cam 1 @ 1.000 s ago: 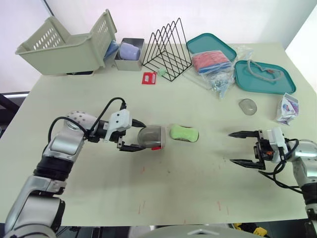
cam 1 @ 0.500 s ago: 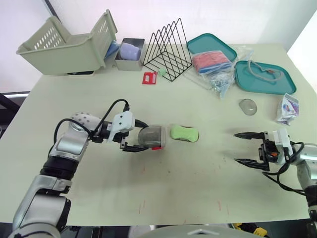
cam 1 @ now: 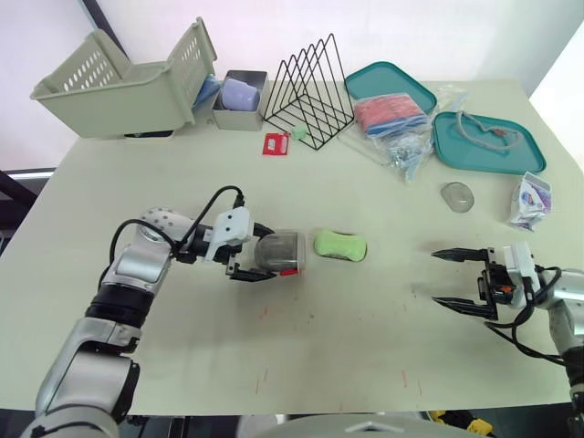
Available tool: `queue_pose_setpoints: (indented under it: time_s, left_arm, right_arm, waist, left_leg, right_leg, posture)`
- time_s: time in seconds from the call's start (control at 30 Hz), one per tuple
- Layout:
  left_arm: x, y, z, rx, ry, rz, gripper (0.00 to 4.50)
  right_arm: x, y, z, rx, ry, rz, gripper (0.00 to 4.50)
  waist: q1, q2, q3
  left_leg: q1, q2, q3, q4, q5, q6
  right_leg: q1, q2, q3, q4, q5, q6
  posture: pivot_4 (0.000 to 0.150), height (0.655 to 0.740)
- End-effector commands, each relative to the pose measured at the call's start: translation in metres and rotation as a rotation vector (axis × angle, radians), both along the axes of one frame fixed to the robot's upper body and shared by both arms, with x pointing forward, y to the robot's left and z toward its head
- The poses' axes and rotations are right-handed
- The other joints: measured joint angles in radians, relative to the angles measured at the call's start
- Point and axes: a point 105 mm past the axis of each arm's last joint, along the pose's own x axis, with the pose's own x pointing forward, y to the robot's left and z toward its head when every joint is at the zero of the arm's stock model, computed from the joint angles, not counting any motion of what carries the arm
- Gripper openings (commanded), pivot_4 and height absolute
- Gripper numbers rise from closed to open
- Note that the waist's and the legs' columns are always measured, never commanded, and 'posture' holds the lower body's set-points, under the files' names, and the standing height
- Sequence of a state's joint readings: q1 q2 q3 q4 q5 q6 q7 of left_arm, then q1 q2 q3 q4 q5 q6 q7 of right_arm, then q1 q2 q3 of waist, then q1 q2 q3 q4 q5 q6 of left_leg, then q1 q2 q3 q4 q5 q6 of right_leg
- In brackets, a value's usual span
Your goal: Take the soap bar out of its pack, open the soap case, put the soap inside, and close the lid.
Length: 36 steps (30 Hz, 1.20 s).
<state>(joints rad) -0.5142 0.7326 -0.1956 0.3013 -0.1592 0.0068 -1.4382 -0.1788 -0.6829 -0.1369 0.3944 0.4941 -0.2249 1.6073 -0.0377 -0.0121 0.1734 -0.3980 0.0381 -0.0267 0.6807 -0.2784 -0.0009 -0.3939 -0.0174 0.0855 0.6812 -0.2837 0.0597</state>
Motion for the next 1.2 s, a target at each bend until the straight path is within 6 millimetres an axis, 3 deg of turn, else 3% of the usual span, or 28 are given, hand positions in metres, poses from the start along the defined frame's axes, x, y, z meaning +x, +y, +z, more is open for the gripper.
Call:
queue_pose_setpoints:
  time_s: [0.03,0.17,0.3,0.6,0.87,1.2]
  left_arm:
    - [0.002,-0.001,0.008,-0.005,-0.034,-0.017,4.50]
    - [0.003,-0.001,0.008,-0.009,-0.037,-0.016,4.50]
    - [0.004,-0.001,0.010,-0.020,-0.050,-0.011,3.41]
    - [0.006,0.000,0.011,-0.029,-0.066,0.000,3.41]
    - [0.005,0.006,0.018,-0.040,-0.089,0.020,3.41]
    - [0.000,0.004,0.015,-0.042,-0.074,0.024,3.41]
  right_arm:
    - [0.000,-0.005,0.010,-0.018,-0.050,-0.003,4.46]
    - [0.000,-0.004,0.010,-0.020,-0.050,0.003,4.46]
    - [0.001,-0.002,0.010,-0.027,-0.048,0.013,4.50]
    - [0.002,0.005,0.013,-0.034,-0.041,0.049,4.50]
    - [0.012,0.053,0.033,-0.140,-0.009,0.125,4.50]
    - [0.038,0.120,0.042,-0.275,-0.040,0.089,4.50]
  waist:
    - [0.000,0.000,0.000]
    - [0.000,0.000,0.000]
    - [0.000,0.000,0.000]
    - [0.000,0.000,0.000]
    - [-0.003,0.000,0.000]
    - [0.005,0.000,0.000]
  left_leg:
    - [0.000,0.000,0.000,0.000,0.000,0.000]
    - [0.000,0.000,0.000,0.000,0.000,0.000]
    - [0.000,0.000,0.000,0.000,0.000,0.000]
    - [0.000,0.000,0.000,0.001,0.000,0.000]
    - [0.000,0.000,-0.002,0.001,0.000,0.000]
    - [-0.003,0.000,-0.004,0.002,0.000,0.000]
  right_leg:
    - [0.000,0.000,0.000,0.000,0.000,0.000]
    - [0.000,0.000,0.000,0.000,0.000,0.000]
    - [0.000,0.000,0.000,0.000,0.000,0.000]
    - [0.000,0.000,0.000,0.000,0.000,0.000]
    - [0.000,0.000,-0.001,0.001,0.000,0.000]
    - [0.000,0.000,-0.004,0.001,0.000,0.000]
  posture:
    - [0.150,0.7400]
    - [0.150,0.7400]
    - [0.150,0.7400]
    - [0.150,0.7400]
    - [0.150,0.7400]
    - [0.150,0.7400]
